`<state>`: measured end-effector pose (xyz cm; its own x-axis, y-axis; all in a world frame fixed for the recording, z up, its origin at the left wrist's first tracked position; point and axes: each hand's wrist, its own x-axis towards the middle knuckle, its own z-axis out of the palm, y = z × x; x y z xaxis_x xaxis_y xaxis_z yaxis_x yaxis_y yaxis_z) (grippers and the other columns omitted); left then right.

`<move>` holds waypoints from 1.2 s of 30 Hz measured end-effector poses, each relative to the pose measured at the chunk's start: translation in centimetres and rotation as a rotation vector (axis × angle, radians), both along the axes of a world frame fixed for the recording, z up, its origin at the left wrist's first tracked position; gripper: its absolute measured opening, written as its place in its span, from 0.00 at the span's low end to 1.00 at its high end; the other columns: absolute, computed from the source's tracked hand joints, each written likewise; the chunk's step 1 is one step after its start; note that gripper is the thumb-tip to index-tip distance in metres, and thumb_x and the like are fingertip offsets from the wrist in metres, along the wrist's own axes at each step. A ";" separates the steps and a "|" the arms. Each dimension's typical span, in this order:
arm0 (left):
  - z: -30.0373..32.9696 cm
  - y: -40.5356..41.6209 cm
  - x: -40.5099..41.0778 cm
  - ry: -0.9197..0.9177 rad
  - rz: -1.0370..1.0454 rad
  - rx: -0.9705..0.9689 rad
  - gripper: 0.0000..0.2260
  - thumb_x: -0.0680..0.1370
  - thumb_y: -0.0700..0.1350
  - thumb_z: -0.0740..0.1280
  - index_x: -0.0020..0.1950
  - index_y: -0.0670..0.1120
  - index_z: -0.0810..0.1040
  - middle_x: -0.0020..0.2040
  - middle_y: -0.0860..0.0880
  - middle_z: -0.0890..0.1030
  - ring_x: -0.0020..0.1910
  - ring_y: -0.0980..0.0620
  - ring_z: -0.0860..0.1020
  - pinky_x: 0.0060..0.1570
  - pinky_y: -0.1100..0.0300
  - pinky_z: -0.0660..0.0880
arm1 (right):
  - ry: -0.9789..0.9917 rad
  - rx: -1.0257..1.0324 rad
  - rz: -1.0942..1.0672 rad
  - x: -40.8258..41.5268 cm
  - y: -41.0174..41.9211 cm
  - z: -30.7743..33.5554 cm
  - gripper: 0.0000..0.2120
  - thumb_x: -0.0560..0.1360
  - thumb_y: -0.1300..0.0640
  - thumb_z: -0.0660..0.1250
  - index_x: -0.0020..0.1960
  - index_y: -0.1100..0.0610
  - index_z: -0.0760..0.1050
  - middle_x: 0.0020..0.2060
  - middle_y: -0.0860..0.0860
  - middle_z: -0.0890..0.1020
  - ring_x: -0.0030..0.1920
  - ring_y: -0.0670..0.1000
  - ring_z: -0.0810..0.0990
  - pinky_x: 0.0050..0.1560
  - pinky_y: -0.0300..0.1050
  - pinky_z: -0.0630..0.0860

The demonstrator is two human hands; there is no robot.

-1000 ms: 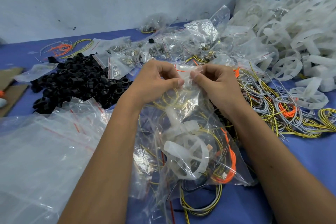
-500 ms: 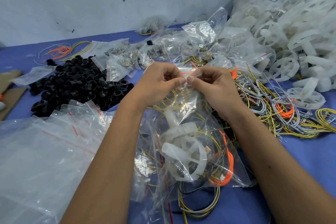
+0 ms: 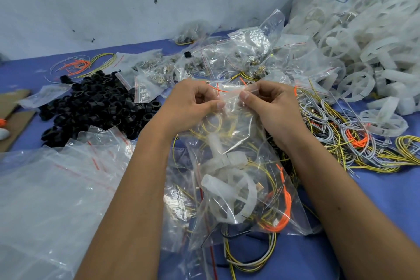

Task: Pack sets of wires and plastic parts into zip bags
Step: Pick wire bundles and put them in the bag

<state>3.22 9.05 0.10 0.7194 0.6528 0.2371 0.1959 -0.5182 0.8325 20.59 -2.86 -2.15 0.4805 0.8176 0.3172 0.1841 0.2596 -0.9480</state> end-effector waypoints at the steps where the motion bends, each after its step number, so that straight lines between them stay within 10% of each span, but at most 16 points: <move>1: -0.1 0.1 -0.2 0.002 0.007 0.000 0.04 0.76 0.38 0.76 0.42 0.45 0.84 0.31 0.58 0.82 0.31 0.65 0.76 0.36 0.70 0.72 | 0.001 -0.001 -0.005 0.0 0.0 0.0 0.07 0.77 0.63 0.73 0.40 0.62 0.80 0.38 0.63 0.84 0.39 0.54 0.80 0.46 0.51 0.77; 8: 0.1 -0.2 -0.5 -0.012 0.002 0.004 0.11 0.77 0.38 0.74 0.38 0.50 0.83 0.33 0.52 0.82 0.34 0.54 0.77 0.40 0.57 0.73 | -0.003 -0.006 -0.012 0.0 0.0 0.0 0.07 0.77 0.62 0.73 0.41 0.62 0.81 0.39 0.64 0.84 0.39 0.55 0.79 0.46 0.51 0.76; 16: 0.2 0.3 -1.5 -0.015 0.056 -0.081 0.06 0.77 0.39 0.75 0.40 0.43 0.84 0.35 0.46 0.85 0.32 0.59 0.77 0.36 0.68 0.72 | 0.021 -0.001 -0.046 0.0 -0.1 0.2 0.06 0.78 0.63 0.73 0.43 0.65 0.82 0.38 0.62 0.85 0.38 0.52 0.79 0.45 0.47 0.76; 21: 0.3 0.0 -1.5 -0.043 0.067 -0.034 0.05 0.76 0.37 0.75 0.41 0.40 0.84 0.41 0.37 0.85 0.42 0.49 0.83 0.47 0.53 0.77 | 0.020 -0.005 -0.049 -0.1 -0.2 0.3 0.06 0.78 0.64 0.72 0.44 0.66 0.82 0.39 0.63 0.85 0.39 0.51 0.80 0.45 0.45 0.77; 36: 0.1 0.3 -2.5 -0.139 0.116 -0.164 0.03 0.74 0.35 0.76 0.42 0.40 0.84 0.38 0.43 0.85 0.36 0.55 0.80 0.38 0.66 0.75 | 0.088 0.003 -0.088 -0.1 -0.1 0.5 0.04 0.78 0.63 0.73 0.45 0.63 0.83 0.37 0.57 0.84 0.38 0.48 0.80 0.44 0.40 0.76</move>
<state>0.68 9.30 0.15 0.6051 0.7673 0.2124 0.1242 -0.3545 0.9268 20.48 -2.96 -1.64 0.5761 0.7705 0.2728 0.1225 0.2486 -0.9608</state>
